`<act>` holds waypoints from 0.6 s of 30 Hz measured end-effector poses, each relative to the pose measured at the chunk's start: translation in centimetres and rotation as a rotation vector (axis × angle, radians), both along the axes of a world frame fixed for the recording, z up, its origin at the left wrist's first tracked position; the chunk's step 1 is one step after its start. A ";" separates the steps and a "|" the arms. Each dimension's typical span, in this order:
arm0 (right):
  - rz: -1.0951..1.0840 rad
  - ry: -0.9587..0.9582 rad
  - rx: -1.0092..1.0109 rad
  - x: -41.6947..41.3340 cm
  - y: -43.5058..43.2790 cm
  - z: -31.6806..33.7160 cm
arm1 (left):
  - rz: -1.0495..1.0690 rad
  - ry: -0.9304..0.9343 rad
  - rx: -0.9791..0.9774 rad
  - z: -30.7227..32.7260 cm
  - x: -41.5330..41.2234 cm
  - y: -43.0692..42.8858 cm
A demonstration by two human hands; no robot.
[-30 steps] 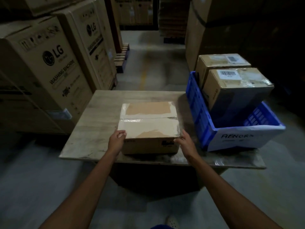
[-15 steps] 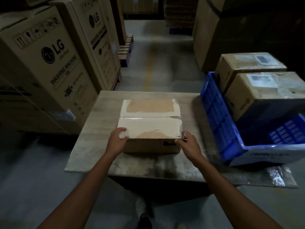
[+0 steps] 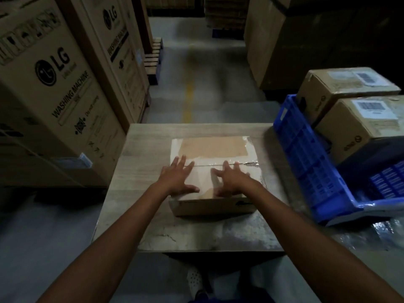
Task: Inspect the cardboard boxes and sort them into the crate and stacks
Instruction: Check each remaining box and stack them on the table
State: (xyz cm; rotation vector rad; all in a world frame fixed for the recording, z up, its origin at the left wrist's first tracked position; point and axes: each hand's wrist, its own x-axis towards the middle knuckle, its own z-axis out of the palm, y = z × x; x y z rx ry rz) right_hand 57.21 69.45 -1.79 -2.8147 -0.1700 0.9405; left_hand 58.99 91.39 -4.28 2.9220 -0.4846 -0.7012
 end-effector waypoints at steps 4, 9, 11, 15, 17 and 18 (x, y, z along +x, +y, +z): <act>0.052 0.084 -0.070 0.9 0.4 0.1 | -0.026 0.032 0.073 0.0 0.5 -0.4; 0.127 -0.056 -0.126 2.7 1.7 1.1 | -0.056 0.037 0.050 1.7 2.3 -1.5; 0.161 -0.026 -0.133 3.7 2.5 1.3 | -0.057 0.078 0.048 2.0 3.2 -1.8; 0.206 0.051 -0.157 4.7 3.7 1.7 | -0.009 0.183 0.109 1.9 4.2 -2.8; 0.237 0.047 -0.170 4.6 3.8 2.0 | 0.015 0.209 0.152 2.2 4.2 -3.9; 0.248 0.033 -0.167 4.6 3.8 2.0 | 0.021 0.216 0.168 2.4 4.4 -4.3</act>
